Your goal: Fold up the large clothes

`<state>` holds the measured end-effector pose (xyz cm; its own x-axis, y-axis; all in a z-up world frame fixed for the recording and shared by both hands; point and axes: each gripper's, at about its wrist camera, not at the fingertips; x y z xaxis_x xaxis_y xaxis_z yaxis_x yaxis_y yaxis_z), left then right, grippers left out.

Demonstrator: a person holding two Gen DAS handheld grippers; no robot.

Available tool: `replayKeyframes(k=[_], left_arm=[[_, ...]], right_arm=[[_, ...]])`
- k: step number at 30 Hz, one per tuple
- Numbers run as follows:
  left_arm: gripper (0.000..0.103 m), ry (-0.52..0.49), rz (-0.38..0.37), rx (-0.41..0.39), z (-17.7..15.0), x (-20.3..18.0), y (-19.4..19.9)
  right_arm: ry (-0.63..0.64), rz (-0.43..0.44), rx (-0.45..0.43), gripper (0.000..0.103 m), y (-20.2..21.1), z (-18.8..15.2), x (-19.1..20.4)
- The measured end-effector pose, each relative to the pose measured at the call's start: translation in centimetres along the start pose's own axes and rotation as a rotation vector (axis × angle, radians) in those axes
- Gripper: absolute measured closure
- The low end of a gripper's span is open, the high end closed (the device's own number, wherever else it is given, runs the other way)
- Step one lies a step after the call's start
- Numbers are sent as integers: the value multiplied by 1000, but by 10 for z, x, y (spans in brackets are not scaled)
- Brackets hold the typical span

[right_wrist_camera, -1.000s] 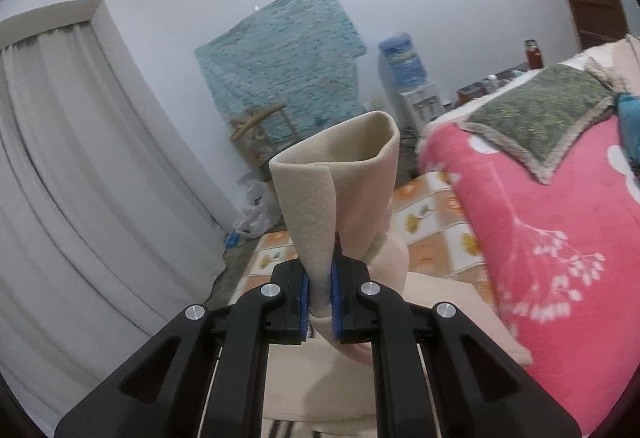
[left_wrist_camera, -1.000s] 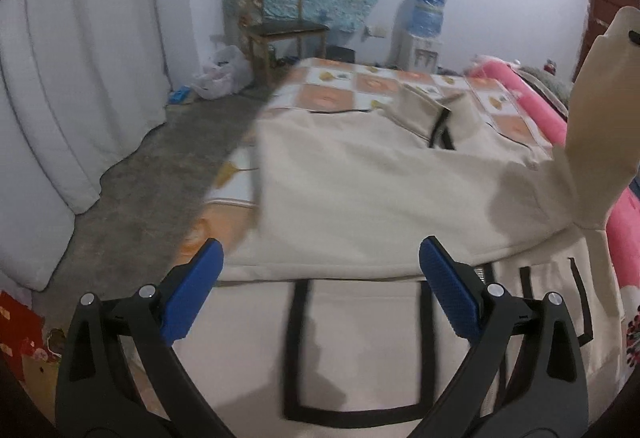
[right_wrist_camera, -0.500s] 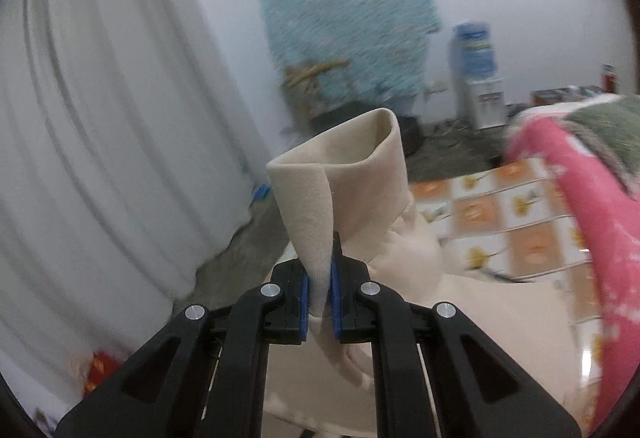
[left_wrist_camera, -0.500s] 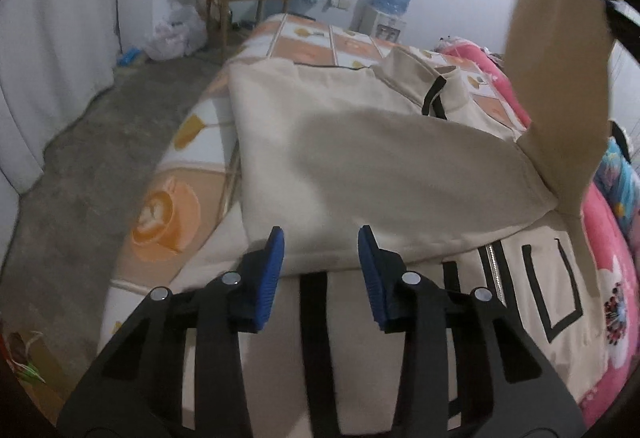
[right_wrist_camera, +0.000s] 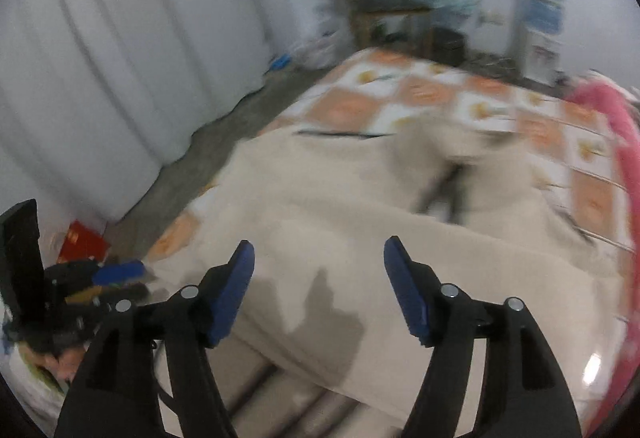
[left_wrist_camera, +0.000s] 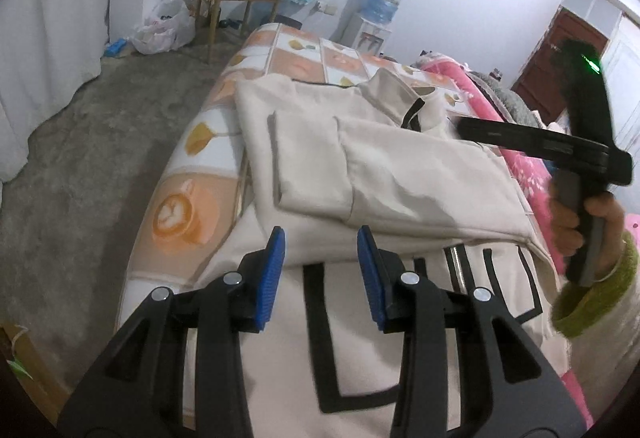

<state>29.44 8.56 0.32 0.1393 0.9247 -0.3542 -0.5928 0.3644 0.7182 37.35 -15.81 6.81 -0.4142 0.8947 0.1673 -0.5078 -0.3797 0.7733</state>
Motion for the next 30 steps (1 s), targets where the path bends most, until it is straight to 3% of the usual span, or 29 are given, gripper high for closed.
replayKeyframes(k=[5, 8, 10, 13, 15, 17, 19, 23, 26, 28, 30], left_arm=[[67, -66, 86, 10, 18, -19, -30], [67, -117, 142, 37, 22, -29, -55], [67, -141, 189, 62, 19, -32, -68], [67, -149, 241, 78, 11, -34, -78], [67, -159, 254, 70, 9, -35, -76], [67, -161, 264, 72, 8, -33, -75], [66, -161, 273, 82, 6, -33, -73], [66, -141, 290, 85, 5, -33, -58], [53, -139, 283, 32, -5, -34, -23], [47, -144, 289, -7, -18, -32, 3], [46, -143, 302, -23, -32, -27, 21]], right_arm=[[-169, -185, -23, 36, 48, -34, -105], [-362, -251, -11, 36, 61, -67, -174], [-491, -254, 10, 47, 62, -92, -215], [-557, -249, 48, 64, 51, -116, -241], [-515, -261, 96, 72, 35, -123, -241], [-379, -348, 121, 78, 22, -124, -230], [-279, -424, 134, 78, 18, -119, -218], [-227, -522, 136, 78, 35, -116, -196], [-184, -483, 73, 72, 75, -128, -166], [-169, -457, 47, 56, 97, -144, -147], [-165, -434, 39, 50, 113, -167, -130]])
Point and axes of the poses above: each gripper's, at about its wrist camera, not at the fingertips, and y roughly against the way its jaws point, x to its left, z to its top, and after that the axes turned 3 degrees about y, right-handed
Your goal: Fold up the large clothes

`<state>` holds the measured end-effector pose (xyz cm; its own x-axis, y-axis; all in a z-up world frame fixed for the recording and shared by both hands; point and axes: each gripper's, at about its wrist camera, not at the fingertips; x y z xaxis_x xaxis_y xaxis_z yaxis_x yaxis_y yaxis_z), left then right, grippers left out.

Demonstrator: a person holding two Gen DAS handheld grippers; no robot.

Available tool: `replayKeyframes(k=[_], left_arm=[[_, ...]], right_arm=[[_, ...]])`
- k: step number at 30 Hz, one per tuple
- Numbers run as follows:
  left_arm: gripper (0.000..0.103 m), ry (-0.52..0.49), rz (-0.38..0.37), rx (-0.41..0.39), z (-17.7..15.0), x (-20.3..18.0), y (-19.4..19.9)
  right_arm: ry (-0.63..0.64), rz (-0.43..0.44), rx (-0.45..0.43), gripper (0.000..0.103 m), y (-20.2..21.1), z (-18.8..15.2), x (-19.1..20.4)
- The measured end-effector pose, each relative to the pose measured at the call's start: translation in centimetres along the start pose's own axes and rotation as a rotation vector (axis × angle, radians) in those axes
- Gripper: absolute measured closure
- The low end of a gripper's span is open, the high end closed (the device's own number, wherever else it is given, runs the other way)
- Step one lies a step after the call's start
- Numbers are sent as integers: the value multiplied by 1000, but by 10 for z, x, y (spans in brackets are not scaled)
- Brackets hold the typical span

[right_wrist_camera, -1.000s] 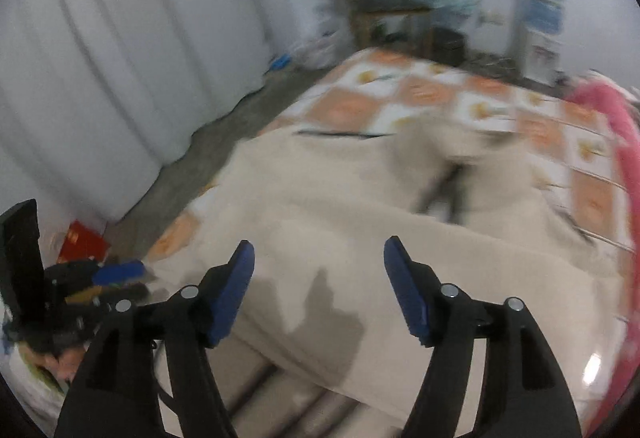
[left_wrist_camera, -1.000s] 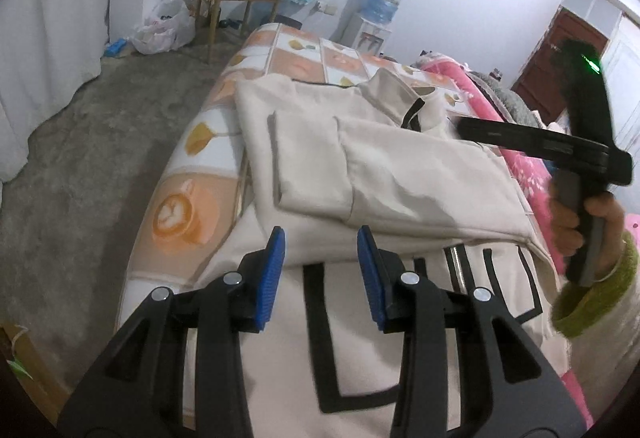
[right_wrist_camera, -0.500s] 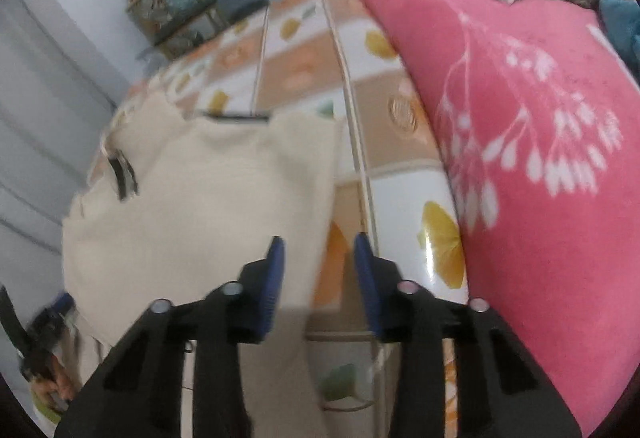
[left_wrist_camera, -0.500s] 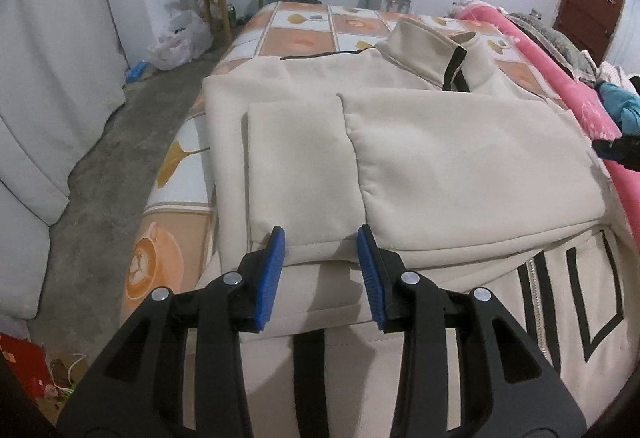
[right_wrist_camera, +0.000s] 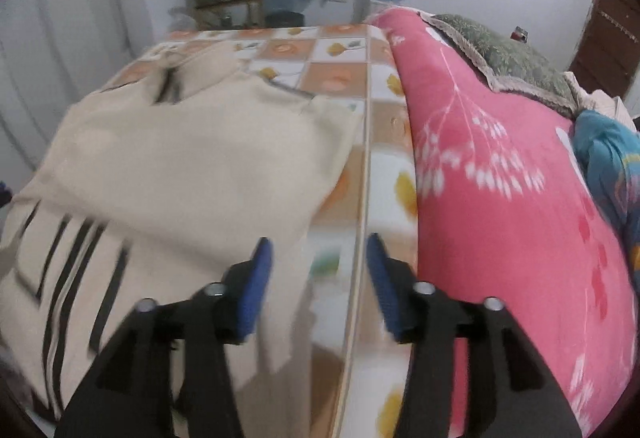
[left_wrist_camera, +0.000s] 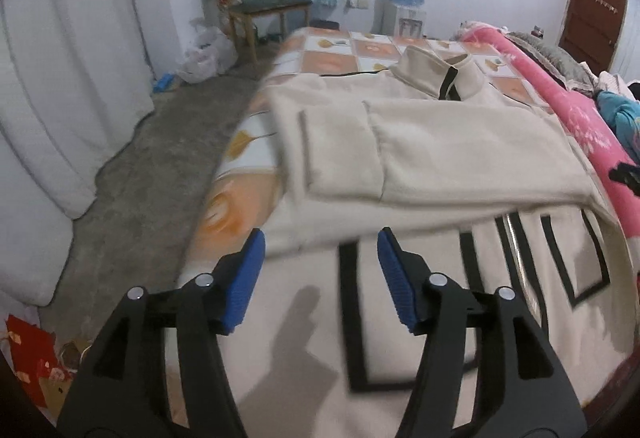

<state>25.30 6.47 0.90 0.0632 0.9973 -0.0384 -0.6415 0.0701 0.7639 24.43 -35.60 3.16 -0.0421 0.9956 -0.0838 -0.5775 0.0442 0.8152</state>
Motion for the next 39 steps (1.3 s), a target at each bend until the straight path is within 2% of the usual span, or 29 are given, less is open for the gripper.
replayKeyframes(k=[4, 8, 11, 15, 17, 20, 23, 25, 26, 27, 28, 30, 35, 39], left_arm=[[45, 46, 0, 10, -45, 22, 32], [45, 77, 5, 39, -84, 33, 45], [45, 81, 15, 66, -112, 33, 49], [45, 128, 13, 100, -142, 34, 48], [45, 160, 6, 86, -151, 37, 50], [45, 149, 23, 69, -155, 35, 52], [46, 165, 24, 56, -153, 35, 50], [60, 180, 12, 48, -152, 33, 50], [63, 180, 12, 44, -151, 31, 51], [77, 167, 40, 33, -151, 27, 53], [84, 136, 77, 22, -151, 22, 56], [97, 90, 118, -7, -151, 16, 65], [98, 56, 92, -59, -145, 14, 97], [98, 41, 60, -17, -146, 21, 114]], right_arm=[[-33, 51, 48, 47, 23, -60, 10], [-118, 74, 87, 47, 35, -112, 14], [-145, 73, 81, 47, 49, -142, 22], [-147, 73, 65, 47, 63, -167, 34], [-151, 83, 55, 49, 67, -177, 39], [-150, 96, 55, 60, 65, -182, 45], [-156, 86, 47, 66, 59, -183, 48], [-162, 89, 30, 77, 58, -183, 49], [-174, 99, 23, 81, 58, -182, 48], [-190, 107, 23, 88, 58, -182, 46], [-205, 118, 22, 92, 60, -181, 44], [-228, 136, -4, 93, 70, -182, 42], [-234, 162, -64, 94, 101, -182, 43], [-224, 178, -60, 94, 119, -189, 44]])
Point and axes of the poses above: each gripper's, at about its wrist camera, not at the fingertips, and y roughly against the way its jaws point, x to its left, z to its top, and after that the axes turned 3 degrees about y, right-handed
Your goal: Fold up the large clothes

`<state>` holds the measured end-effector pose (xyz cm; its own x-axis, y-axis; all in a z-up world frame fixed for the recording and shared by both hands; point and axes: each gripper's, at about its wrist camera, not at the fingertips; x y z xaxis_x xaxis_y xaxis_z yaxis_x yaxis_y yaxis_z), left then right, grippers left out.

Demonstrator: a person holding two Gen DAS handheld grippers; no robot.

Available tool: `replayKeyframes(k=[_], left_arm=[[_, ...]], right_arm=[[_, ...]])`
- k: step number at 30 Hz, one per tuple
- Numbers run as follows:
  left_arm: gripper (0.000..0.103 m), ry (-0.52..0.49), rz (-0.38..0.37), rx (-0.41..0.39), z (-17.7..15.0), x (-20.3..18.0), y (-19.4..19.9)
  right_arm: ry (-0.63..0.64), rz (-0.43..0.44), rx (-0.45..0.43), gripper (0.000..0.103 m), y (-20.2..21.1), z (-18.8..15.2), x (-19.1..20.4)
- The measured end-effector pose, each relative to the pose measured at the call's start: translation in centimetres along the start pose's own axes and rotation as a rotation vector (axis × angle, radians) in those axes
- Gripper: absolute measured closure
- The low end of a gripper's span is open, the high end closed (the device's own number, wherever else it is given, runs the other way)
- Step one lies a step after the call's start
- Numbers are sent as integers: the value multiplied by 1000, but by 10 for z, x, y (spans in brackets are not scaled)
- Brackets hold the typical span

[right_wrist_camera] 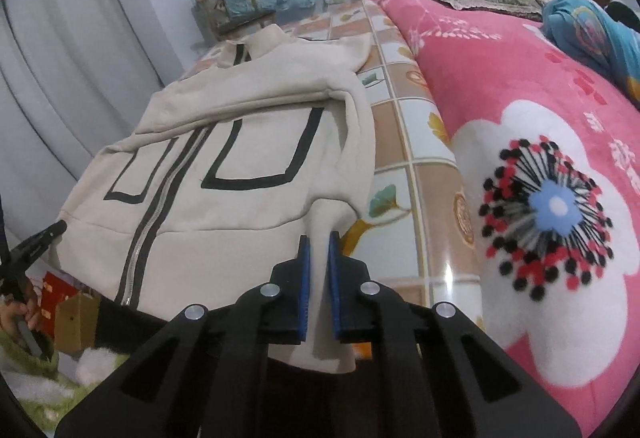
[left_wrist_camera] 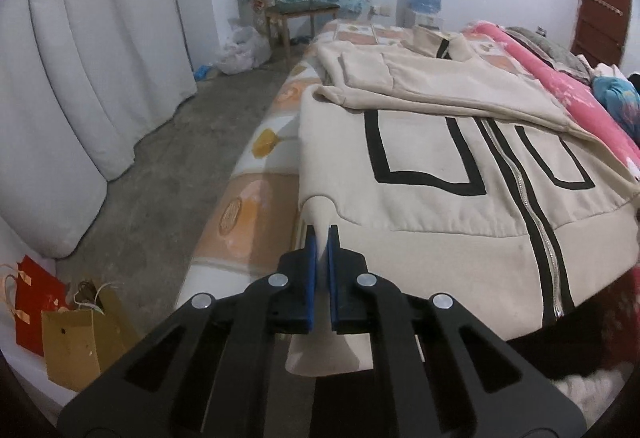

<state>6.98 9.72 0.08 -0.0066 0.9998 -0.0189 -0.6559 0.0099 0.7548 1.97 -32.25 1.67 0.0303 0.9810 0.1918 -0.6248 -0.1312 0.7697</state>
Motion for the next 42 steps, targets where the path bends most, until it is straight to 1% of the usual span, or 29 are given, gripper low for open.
replayKeyframes(k=[3, 5, 6, 8, 9, 10, 11, 13, 15, 16, 17, 18, 19, 20, 21, 23, 24, 25, 27, 28, 29, 30, 31, 32, 34, 35, 37, 40, 42], left_arm=[[98, 0, -16, 71, -10, 9, 1], [97, 4, -28, 118, -20, 14, 0], [93, 1, -19, 140, -25, 16, -3], [91, 2, 23, 157, -29, 21, -5], [90, 9, 37, 154, -28, 26, -4], [85, 23, 40, 143, -24, 30, -2], [82, 36, 34, 127, -21, 32, 0], [68, 54, 11, 78, -10, 33, 6], [63, 34, 1, 50, 0, 25, 4], [55, 23, 0, 44, 3, 19, 2], [51, 4, -9, 37, 8, 7, -2], [42, -17, -21, 30, 12, -4, -6], [37, -36, -26, 24, 15, -16, -11], [33, -52, -27, 25, 15, -27, -15], [26, -81, -31, 36, 17, -41, -23], [24, -116, -22, 56, 19, -62, -41], [20, -127, -22, 68, 19, -70, -49], [18, -139, -13, 80, 17, -76, -57], [17, -152, 18, 114, 14, -85, -72], [9, -143, 35, 104, 12, -86, -75], [8, -131, 48, 85, 11, -84, -75], [7, -121, 42, 87, 9, -82, -75], [7, -106, 28, 89, 8, -79, -76], [7, -76, 5, 97, 7, -74, -77], [7, -19, -37, 112, 4, -65, -80], [7, -11, -42, 109, 3, -64, -80], [7, -23, -27, 100, 0, -66, -79], [7, 4, -26, 110, -1, -66, -79], [7, 1, -26, 113, -1, -66, -79]], right_arm=[[-21, 14, 38, 94, 8, -14, -5], [-33, 12, 84, 94, 8, -28, -9], [-30, -7, 102, 93, 7, -32, -10], [-24, -98, 141, 92, 5, -40, -14], [-32, -127, 140, 87, 8, -40, -16], [-38, -150, 132, 84, 11, -39, -18], [-45, -176, 105, 82, 19, -35, -21], [-45, -188, 45, 65, 29, -26, -19], [-33, -167, -5, 57, 30, -15, -11], [-25, -149, -18, 52, 26, -12, -5], [-18, -133, -24, 50, 22, -10, 2], [-4, -104, -25, 46, 12, -5, 15], [8, -86, -24, 40, 5, -3, 23], [24, -66, -23, 37, -4, -1, 33], [43, -59, -14, 33, -17, 1, 46], [73, -61, 10, 33, -41, 3, 69], [82, -57, 19, 32, -50, 4, 75], [90, -66, 29, 31, -59, 4, 80], [122, -120, 51, 27, -81, 4, 90], [136, -144, 67, 21, -88, 2, 93], [160, -183, 65, 16, -92, -1, 98], [171, -204, 49, 10, -93, -3, 98], [174, -215, 38, 8, -92, -4, 97], [158, -203, 43, 7, -92, -4, 93], [127, -182, 37, 7, -91, -6, 88], [141, -189, 38, 7, -91, -6, 89], [143, -198, 33, 7, -90, -8, 90], [134, -196, 47, 7, -90, -8, 89], [127, -195, 59, 7, -90, -7, 89]])
Point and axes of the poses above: each gripper's, at about its wrist camera, not at the fingertips, and y roughly against the way its jaws point, x to its left, z to its top, and after that the axes turned 3 degrees about y, right-handed
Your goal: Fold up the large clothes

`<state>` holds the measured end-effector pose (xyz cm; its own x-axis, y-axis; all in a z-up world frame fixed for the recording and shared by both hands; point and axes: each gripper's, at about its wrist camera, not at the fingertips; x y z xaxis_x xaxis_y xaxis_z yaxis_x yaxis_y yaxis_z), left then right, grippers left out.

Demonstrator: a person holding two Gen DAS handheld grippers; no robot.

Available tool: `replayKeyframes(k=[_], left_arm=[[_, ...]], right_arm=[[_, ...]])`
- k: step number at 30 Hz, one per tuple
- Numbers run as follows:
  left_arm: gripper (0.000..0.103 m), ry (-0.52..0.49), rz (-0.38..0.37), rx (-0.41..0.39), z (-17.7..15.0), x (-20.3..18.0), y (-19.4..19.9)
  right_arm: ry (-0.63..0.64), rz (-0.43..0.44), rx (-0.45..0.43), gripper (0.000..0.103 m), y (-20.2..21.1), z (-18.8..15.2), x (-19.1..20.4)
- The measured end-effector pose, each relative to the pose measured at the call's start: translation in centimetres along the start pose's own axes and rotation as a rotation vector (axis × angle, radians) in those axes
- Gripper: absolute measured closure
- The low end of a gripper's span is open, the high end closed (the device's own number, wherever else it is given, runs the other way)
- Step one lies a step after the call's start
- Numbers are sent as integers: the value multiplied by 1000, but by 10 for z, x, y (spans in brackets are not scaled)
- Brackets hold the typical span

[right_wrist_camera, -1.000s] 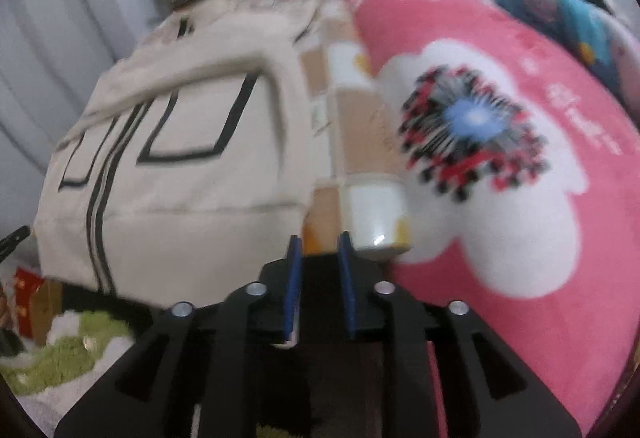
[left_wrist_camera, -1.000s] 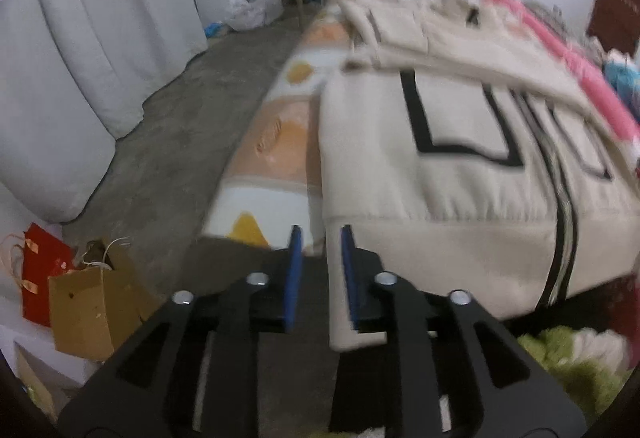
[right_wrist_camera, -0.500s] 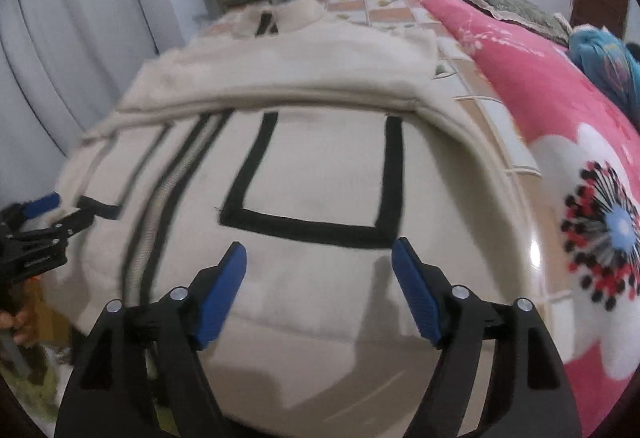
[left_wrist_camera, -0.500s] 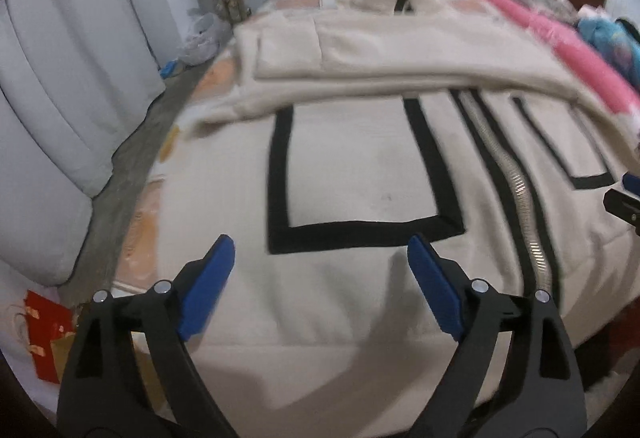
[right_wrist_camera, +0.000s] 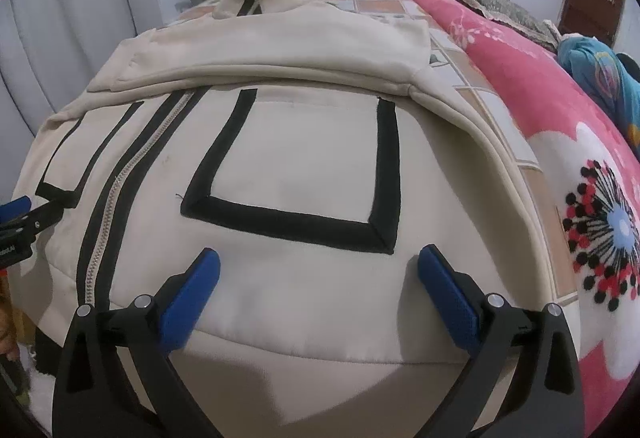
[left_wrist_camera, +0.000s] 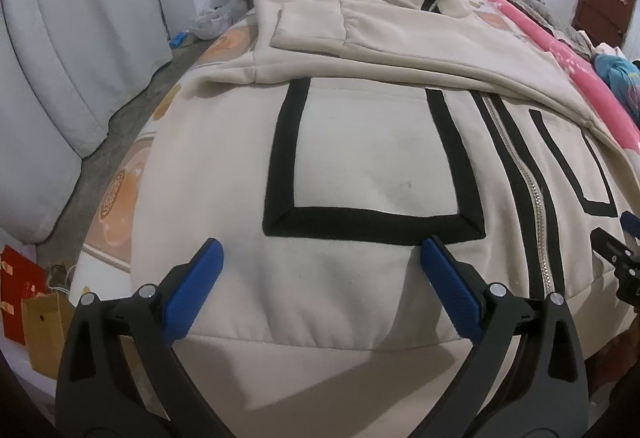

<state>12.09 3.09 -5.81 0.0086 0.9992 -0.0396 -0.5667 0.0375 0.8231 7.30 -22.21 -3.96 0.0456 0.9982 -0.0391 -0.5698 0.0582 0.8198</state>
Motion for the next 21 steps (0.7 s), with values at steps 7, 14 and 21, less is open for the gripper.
replayKeyframes(k=[7, 14, 21], left_arm=[[7, 0, -11, 18, 1, 2, 1], [7, 20, -10, 29, 0, 3, 1], [7, 25, -15, 31, -1, 3, 1]], right_arm=[[-11, -10, 27, 7, -3, 4, 1], [-10, -12, 26, 7, -3, 3, 1], [-10, -15, 25, 7, -3, 3, 1]])
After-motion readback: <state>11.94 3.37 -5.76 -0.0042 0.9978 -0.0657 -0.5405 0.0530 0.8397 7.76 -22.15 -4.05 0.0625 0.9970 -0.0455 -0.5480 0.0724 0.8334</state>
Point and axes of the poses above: each gripper's, at about its wrist camera, not at the fingertips, and y roughly against the way its jaws point, x to its left, z to its top, and after that the axes turned 3 degrees about y, right-handed
